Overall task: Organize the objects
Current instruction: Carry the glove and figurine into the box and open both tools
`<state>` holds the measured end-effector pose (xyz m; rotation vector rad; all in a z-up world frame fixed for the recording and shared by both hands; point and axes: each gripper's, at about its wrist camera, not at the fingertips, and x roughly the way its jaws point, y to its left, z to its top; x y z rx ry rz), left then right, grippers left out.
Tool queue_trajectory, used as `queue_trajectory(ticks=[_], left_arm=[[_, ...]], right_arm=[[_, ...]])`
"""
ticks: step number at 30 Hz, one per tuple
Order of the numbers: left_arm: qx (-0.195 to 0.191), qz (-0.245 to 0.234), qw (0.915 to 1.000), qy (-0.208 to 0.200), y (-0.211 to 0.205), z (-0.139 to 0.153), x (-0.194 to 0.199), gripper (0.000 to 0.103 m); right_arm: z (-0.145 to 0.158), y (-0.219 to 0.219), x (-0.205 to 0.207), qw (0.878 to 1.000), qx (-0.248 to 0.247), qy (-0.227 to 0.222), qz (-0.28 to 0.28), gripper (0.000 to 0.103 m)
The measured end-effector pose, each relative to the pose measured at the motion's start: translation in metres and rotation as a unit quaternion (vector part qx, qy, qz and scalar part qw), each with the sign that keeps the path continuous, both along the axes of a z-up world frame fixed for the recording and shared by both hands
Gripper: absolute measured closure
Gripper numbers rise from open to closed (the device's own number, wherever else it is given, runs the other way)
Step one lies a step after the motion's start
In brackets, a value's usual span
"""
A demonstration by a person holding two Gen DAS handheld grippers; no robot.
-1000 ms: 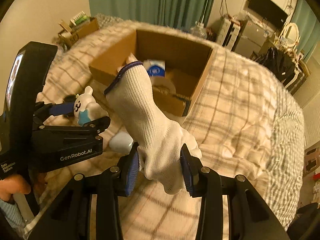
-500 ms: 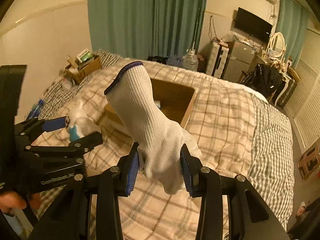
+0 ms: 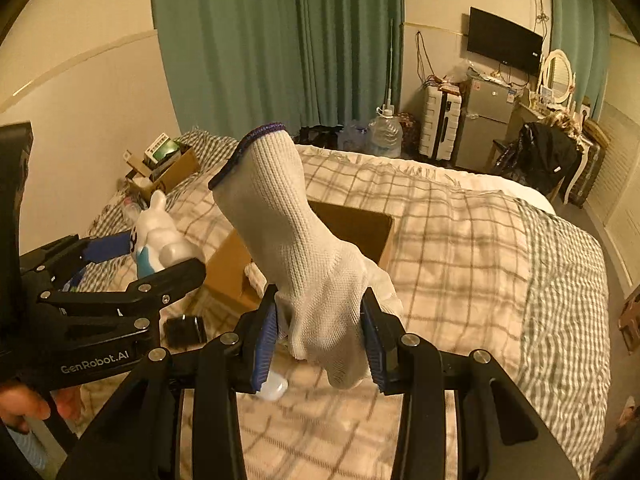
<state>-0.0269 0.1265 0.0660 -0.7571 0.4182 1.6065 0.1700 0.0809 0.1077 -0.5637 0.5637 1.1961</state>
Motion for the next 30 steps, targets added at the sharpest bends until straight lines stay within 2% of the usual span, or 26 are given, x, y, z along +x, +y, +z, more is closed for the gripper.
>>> queue_trajectory(ticks=[8,13,20,22,24,26,28,30], left_arm=[[0.008,-0.009,0.9999,0.011,0.063,-0.004,-0.012,0.022],[-0.015,-0.011,0.9997,0.016,0.095,-0.029,-0.02,0.022],[-0.025,-0.028,0.9993,0.002,0.106,-0.06,-0.027,0.021],[-0.033,-0.031,0.999,0.001,0.107,-0.063,-0.028,0.019],[-0.035,-0.025,0.999,0.012,0.104,-0.064,-0.029,0.008],[-0.025,-0.013,0.9992,0.028,0.096,-0.06,-0.031,0.003],[-0.016,-0.011,0.9992,0.035,0.086,-0.054,-0.033,0.002],[-0.019,0.0,0.9989,0.043,0.073,-0.048,-0.037,0.0]], right_arm=[[-0.004,0.053,0.04,1.0,-0.002,0.007,-0.011,0.066],[-0.02,0.085,0.063,1.0,-0.011,0.02,-0.015,0.068],[-0.044,0.107,0.076,0.999,-0.018,0.038,-0.019,0.069],[-0.042,0.109,0.078,0.999,-0.007,0.044,-0.017,0.066],[-0.039,0.108,0.077,0.998,-0.001,0.053,-0.018,0.06],[-0.034,0.104,0.076,0.998,0.01,0.051,-0.023,0.053],[-0.025,0.097,0.071,0.998,0.022,0.05,-0.022,0.043],[-0.016,0.089,0.066,0.998,0.03,0.05,-0.023,0.04]])
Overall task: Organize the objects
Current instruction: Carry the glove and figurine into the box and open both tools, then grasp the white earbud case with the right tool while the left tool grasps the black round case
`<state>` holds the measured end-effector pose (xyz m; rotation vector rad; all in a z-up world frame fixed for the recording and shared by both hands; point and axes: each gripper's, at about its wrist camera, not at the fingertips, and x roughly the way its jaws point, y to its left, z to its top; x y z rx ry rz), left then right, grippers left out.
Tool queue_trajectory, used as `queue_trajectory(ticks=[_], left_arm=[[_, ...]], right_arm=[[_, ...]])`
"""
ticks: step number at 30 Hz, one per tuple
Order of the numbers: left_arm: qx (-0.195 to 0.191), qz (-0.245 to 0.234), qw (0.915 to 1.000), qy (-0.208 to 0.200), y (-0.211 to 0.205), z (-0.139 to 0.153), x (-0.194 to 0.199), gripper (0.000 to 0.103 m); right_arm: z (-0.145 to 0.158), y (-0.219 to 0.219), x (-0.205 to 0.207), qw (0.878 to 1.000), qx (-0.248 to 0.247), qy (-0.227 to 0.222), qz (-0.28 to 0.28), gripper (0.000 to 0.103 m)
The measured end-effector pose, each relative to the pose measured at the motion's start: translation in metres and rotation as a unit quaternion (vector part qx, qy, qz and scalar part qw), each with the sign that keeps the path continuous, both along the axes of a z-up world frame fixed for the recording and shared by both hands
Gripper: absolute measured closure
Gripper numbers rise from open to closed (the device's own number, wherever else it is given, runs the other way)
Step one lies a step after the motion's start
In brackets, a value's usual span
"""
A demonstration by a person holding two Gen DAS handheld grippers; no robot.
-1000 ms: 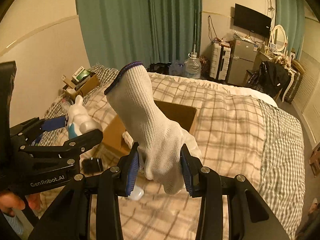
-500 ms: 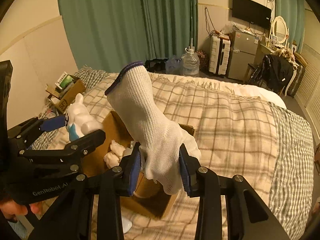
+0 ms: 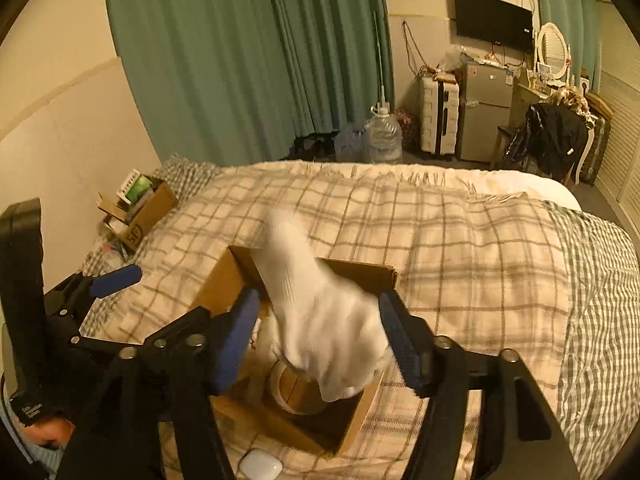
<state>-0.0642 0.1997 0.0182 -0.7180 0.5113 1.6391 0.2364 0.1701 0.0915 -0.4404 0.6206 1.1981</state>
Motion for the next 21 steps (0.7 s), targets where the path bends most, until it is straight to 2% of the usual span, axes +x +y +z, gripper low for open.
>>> queue_trajectory(ticks=[5,11,16,21], left_arm=[[0.003,0.019,0.9998,0.0,-0.045,0.014,-0.011,0.0],[0.007,0.056,0.9984,0.01,-0.113,0.026,-0.022,0.0],[0.001,0.082,0.9967,0.0,-0.16,0.013,-0.029,0.0],[-0.016,0.104,0.9943,-0.021,-0.184,-0.021,-0.033,0.0]], right_arm=[[0.025,-0.033,-0.021,1.0,0.004,-0.022,-0.001,0.039],[0.039,-0.08,-0.051,0.999,-0.001,-0.043,-0.001,0.039],[0.029,-0.107,-0.083,0.998,-0.011,-0.065,0.013,0.039],[-0.01,-0.108,-0.102,0.998,-0.036,-0.053,0.023,0.039]])
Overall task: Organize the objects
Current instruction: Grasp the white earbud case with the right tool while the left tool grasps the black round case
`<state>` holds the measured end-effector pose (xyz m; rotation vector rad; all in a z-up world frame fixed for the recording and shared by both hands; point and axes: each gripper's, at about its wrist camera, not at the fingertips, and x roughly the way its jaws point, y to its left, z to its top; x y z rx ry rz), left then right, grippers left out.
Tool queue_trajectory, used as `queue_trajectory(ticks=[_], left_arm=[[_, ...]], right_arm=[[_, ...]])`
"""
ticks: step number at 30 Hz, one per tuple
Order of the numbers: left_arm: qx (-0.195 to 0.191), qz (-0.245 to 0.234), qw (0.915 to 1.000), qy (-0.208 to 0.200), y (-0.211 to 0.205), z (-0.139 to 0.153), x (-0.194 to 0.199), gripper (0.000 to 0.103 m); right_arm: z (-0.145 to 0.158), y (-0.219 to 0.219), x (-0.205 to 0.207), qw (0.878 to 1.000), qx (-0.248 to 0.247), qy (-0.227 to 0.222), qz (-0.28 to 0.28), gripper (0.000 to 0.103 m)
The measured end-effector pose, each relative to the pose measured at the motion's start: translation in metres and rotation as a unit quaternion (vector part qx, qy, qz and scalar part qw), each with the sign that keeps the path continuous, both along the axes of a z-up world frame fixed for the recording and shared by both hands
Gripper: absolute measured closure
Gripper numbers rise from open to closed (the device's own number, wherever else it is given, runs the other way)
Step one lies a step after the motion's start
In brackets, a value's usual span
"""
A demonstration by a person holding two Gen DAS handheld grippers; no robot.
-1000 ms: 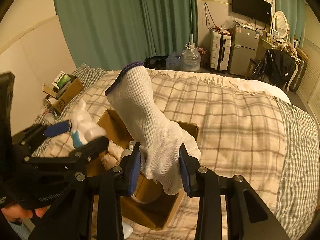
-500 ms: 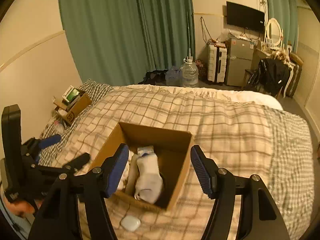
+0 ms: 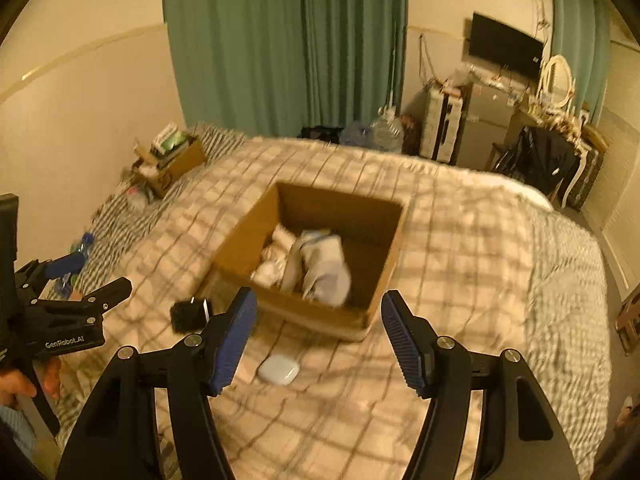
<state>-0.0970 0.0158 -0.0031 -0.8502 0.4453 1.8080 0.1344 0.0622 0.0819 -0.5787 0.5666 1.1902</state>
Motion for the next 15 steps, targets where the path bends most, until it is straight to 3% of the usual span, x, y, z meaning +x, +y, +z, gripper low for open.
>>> queue_trajectory(ticks=[8,15], left_arm=[[-0.064,0.02,0.9973,-0.03,0.005,-0.08,-0.001,0.0],[-0.108,0.016,0.9932,-0.041,0.021,-0.116,-0.009,0.0]], right_arm=[[-0.102,0.035,-0.009,0.995,-0.089,0.037,0.006,0.039],[-0.179,0.071,0.0,0.982,-0.182,0.051,0.011,0.039]])
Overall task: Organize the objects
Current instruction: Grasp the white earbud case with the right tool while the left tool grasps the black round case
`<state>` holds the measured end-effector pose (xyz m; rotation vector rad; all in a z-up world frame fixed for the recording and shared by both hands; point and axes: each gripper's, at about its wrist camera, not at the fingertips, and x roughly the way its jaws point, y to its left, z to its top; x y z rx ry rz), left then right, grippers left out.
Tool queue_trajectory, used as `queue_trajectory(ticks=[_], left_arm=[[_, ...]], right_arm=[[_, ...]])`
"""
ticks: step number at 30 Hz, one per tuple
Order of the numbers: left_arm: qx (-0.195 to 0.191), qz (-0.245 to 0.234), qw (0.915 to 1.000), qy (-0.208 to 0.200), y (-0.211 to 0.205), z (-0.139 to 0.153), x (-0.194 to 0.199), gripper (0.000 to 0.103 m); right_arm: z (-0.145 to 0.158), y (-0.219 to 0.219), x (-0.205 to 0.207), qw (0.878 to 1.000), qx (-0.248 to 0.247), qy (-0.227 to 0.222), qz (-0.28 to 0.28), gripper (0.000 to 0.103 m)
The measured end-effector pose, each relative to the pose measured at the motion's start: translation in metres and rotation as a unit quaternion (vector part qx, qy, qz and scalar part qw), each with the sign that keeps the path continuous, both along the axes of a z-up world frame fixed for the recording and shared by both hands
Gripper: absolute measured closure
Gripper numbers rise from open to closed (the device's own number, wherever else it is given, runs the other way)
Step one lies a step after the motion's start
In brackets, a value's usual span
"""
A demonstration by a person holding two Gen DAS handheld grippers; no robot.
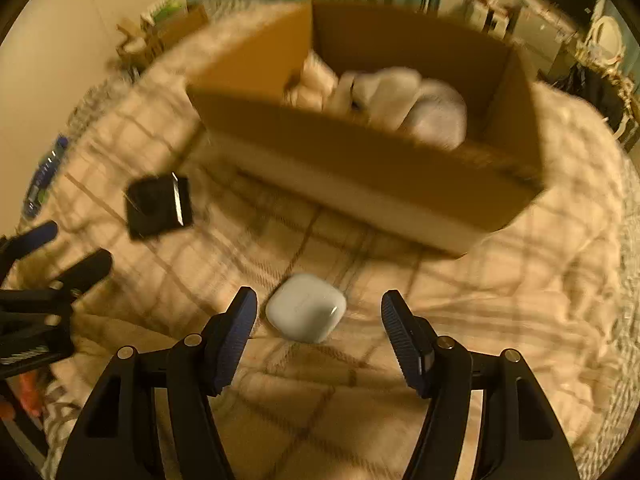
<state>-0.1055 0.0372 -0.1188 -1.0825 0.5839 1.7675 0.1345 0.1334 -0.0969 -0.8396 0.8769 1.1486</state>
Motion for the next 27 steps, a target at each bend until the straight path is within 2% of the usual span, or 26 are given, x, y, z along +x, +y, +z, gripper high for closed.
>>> queue_trajectory(ticks=[6,10,11,16,21,23,27], left_arm=[[-0.01,-0.007,0.9999,-0.011,0.011,-0.015,-0.002,0.0],[-0.024,-0.009,0.9995,-0.02,0.019,-0.026,-0.002,0.0],[-0.026,-0.01,0.9994,-0.021,0.021,-0.028,-0.001,0.0],[-0.021,-0.015,0.9995,-0.019,0.035,-0.027,-0.001,0.0],[-0.009,0.017,0.9991,-0.039,0.053,-0.031,-0.011,0.0],[-0.004,0.03,0.9981,-0.053,0.06,-0.037,-0.015,0.0],[-0.019,0.031,0.9981,-0.049,0.07,-0.051,-0.014,0.004]], right_arm=[[-0.042,0.016,0.004,0.998,-0.054,0.018,0.005,0.039],[-0.055,0.022,0.001,0.997,-0.073,0.0,0.013,0.038],[-0.057,0.022,0.0,0.997,-0.073,-0.004,0.015,0.043],[-0.046,0.014,-0.001,0.999,-0.045,-0.019,0.017,0.045],[-0.028,0.004,0.002,1.0,0.0,-0.023,0.011,0.045],[-0.029,0.003,0.003,1.0,0.001,-0.021,0.012,0.045],[-0.034,0.001,0.007,1.0,0.0,-0.012,0.015,0.045]])
